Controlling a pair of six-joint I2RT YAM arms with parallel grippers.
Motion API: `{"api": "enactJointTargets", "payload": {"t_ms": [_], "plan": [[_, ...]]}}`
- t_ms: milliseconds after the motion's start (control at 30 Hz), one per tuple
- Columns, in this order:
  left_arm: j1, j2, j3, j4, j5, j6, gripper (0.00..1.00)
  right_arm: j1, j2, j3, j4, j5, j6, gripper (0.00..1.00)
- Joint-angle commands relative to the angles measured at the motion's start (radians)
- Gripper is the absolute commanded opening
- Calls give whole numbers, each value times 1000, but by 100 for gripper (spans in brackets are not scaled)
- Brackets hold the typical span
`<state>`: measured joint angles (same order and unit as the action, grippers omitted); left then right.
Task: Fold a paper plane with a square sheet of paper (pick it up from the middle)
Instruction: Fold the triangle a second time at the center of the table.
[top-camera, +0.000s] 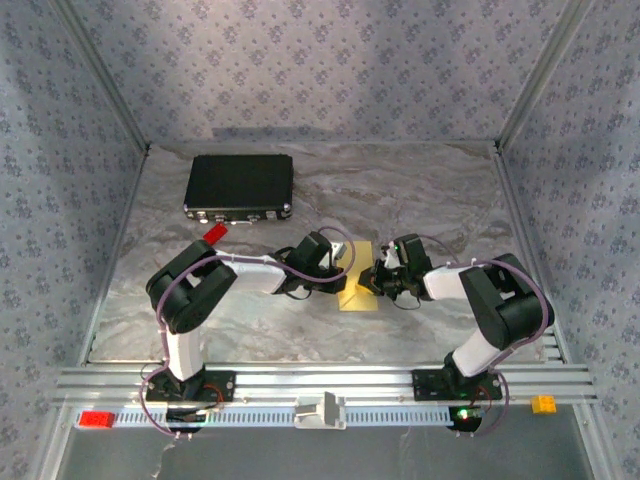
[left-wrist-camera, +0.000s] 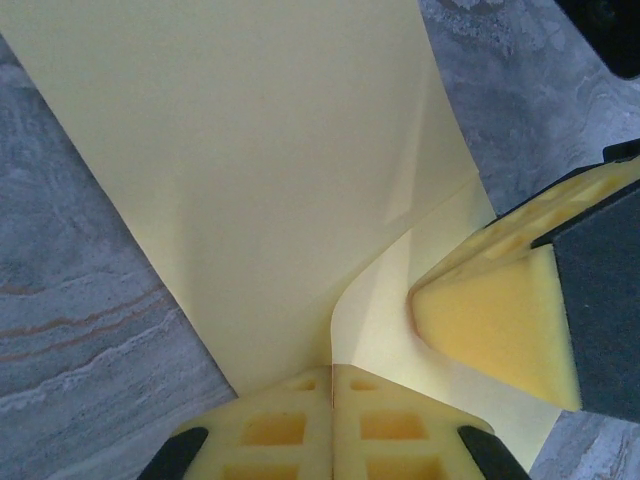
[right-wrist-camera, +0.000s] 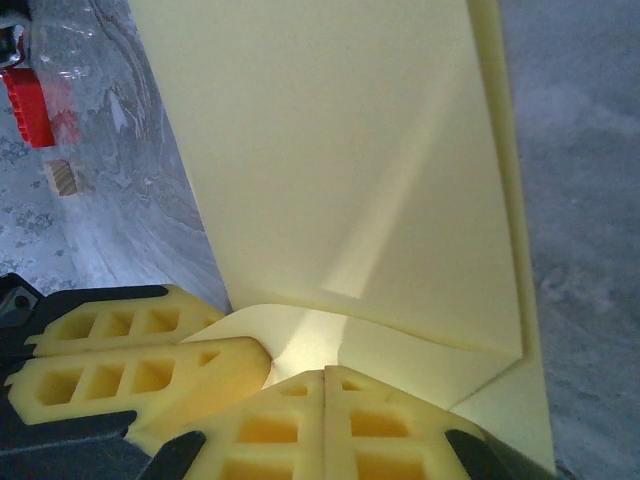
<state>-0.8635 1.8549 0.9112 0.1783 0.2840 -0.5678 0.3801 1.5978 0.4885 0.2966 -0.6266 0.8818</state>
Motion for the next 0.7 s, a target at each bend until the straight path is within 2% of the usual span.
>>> {"api": "enactJointTargets", "payload": {"t_ms": [0, 100, 267, 367, 500, 667], "plan": [[11, -23, 7, -84, -19, 6, 11, -8, 15, -27, -90, 59, -18, 2], [15, -52, 20, -103, -27, 0, 17, -9, 11, -19, -103, 65, -20, 2], [15, -134, 23, -151, -69, -25, 34, -7, 19, -19, -99, 65, -15, 2], [12, -176, 16, -171, -66, -55, 37, -6, 18, -16, -101, 64, -12, 2], [2, -195, 14, -155, 31, -74, 26, -4, 14, -15, -109, 68, -11, 2], [-32, -130, 64, -146, 185, -90, 12, -4, 16, -10, -116, 71, -12, 2]]}}
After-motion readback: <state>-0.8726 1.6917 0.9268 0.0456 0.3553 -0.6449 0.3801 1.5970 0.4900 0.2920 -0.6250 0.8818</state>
